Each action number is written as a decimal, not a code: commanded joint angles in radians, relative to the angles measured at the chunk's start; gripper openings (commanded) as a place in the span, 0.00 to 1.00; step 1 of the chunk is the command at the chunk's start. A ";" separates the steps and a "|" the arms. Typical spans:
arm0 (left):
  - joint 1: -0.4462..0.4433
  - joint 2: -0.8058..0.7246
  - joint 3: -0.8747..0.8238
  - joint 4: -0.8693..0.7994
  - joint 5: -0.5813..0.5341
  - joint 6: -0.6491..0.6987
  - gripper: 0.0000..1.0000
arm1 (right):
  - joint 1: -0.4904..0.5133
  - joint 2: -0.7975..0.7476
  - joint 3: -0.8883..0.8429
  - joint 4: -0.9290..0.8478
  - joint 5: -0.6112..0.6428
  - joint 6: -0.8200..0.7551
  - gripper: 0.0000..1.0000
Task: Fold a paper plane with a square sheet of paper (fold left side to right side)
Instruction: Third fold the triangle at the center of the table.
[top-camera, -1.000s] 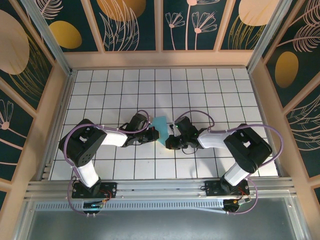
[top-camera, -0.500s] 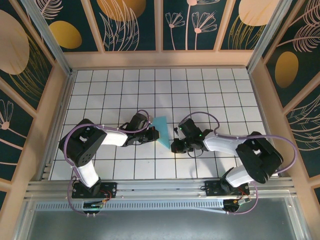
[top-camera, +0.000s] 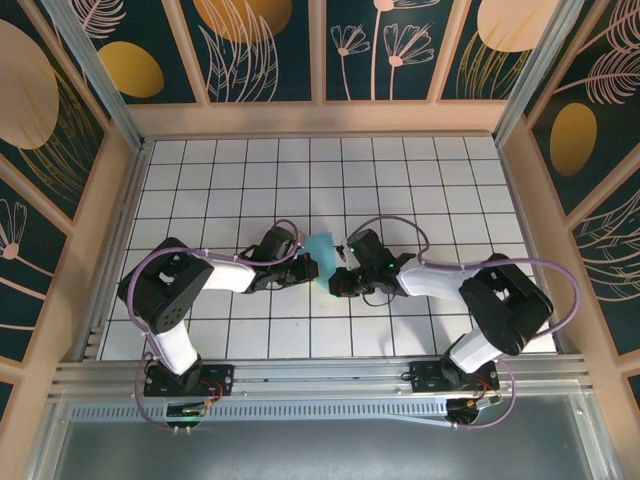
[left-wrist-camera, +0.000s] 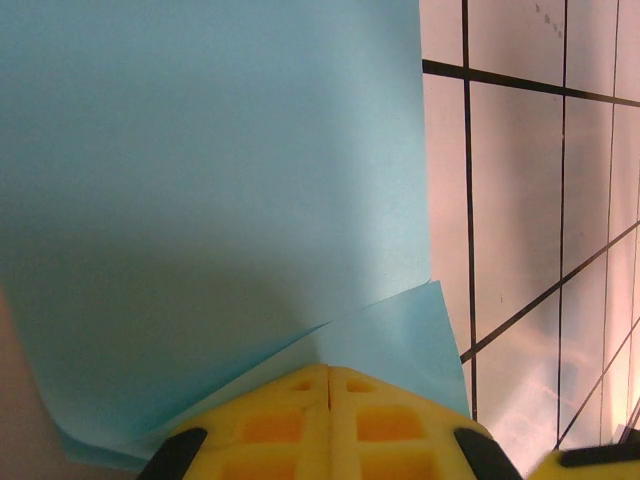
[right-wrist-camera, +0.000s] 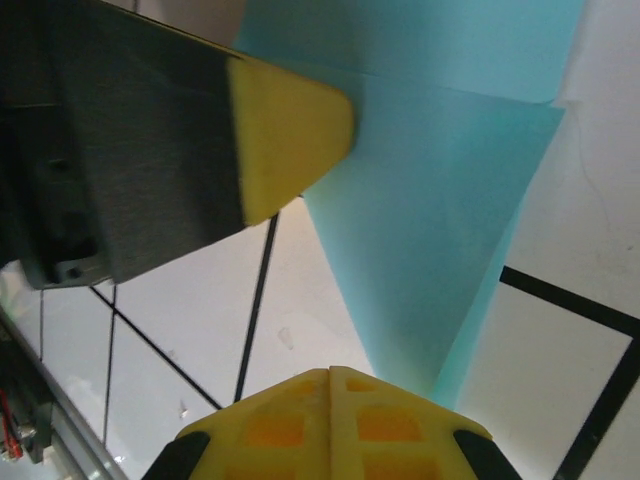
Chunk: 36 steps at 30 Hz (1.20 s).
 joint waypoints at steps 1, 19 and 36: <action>0.002 0.066 -0.017 -0.095 -0.128 0.010 0.00 | 0.005 0.036 0.031 0.050 0.029 0.035 0.00; 0.002 -0.017 -0.012 -0.073 -0.100 0.028 0.01 | -0.016 0.110 -0.051 0.001 0.026 0.039 0.00; -0.049 -0.223 -0.142 0.121 0.013 -0.023 0.00 | -0.033 0.126 -0.068 -0.018 0.031 0.010 0.00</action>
